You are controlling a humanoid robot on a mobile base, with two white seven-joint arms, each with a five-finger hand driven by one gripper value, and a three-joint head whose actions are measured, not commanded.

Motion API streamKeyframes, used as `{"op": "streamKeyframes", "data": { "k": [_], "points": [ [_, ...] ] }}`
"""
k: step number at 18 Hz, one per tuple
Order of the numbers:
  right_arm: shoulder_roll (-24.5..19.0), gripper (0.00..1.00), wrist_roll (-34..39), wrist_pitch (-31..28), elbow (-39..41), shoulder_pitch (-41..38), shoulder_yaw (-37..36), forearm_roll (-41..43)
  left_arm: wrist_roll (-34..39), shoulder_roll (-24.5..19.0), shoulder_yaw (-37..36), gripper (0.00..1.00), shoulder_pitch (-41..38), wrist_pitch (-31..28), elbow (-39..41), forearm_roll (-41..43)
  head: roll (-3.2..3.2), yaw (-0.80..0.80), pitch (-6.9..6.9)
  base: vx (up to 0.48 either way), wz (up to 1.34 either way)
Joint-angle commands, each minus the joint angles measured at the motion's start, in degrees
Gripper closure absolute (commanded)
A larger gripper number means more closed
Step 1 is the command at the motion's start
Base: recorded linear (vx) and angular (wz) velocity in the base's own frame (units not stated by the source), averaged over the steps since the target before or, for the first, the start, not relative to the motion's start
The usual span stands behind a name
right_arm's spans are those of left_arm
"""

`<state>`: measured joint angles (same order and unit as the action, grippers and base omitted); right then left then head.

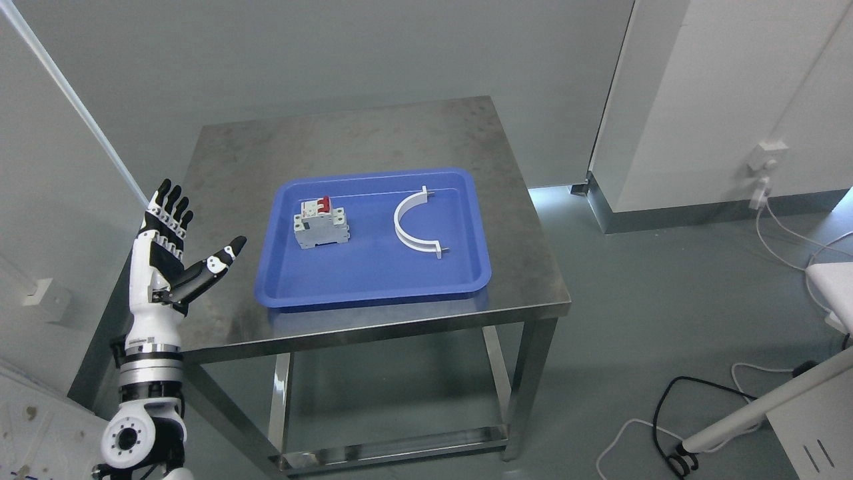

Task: Place circuit breaker on shelf
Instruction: 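Reach the left hand toward the grey circuit breaker in the blue tray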

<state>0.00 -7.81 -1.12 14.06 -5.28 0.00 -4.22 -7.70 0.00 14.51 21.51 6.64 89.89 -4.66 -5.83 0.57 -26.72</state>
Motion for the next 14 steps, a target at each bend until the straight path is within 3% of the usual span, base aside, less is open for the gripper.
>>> {"op": "streamKeyframes", "data": {
  "k": [1, 7, 10, 12, 14],
  "points": [
    [1.00, 0.00, -0.01, -3.36, 0.01, 0.00, 1.14, 0.00, -0.04, -1.00, -0.10, 0.00, 0.02, -0.05, -0.16, 0.00, 0.00, 0.00, 0.00, 0.005, -0.02],
    [1.00, 0.00, -0.01, -3.36, -0.08, 0.00, 1.14, 0.00, -0.04, -1.00, -0.53, 0.00, 1.07, 0.04, -0.24, 0.17, 0.00, 0.00, 0.00, -0.006, 0.01],
    [1.00, 0.00, -0.01, -3.36, 0.01, 0.00, 1.14, 0.00, -2.66, -7.18, -6.31, 0.00, 3.27, -0.05, -1.03, 5.43, 0.00, 0.00, 0.00, 0.002, -0.01],
    [1.00, 0.00, -0.01, -3.36, 0.01, 0.00, 1.14, 0.00, -7.74, -11.06, -9.41, 0.00, 6.07, -1.10, -1.91, 11.40, 0.00, 0.00, 0.00, 0.000, 0.00],
    [1.00, 0.00, -0.01, -3.36, 0.01, 0.00, 1.14, 0.00, -15.63, -11.51, -9.59, 0.00, 10.37, -6.79, -4.01, 17.11, 0.00, 0.00, 0.00, 0.000, 0.00]
  ]
}}
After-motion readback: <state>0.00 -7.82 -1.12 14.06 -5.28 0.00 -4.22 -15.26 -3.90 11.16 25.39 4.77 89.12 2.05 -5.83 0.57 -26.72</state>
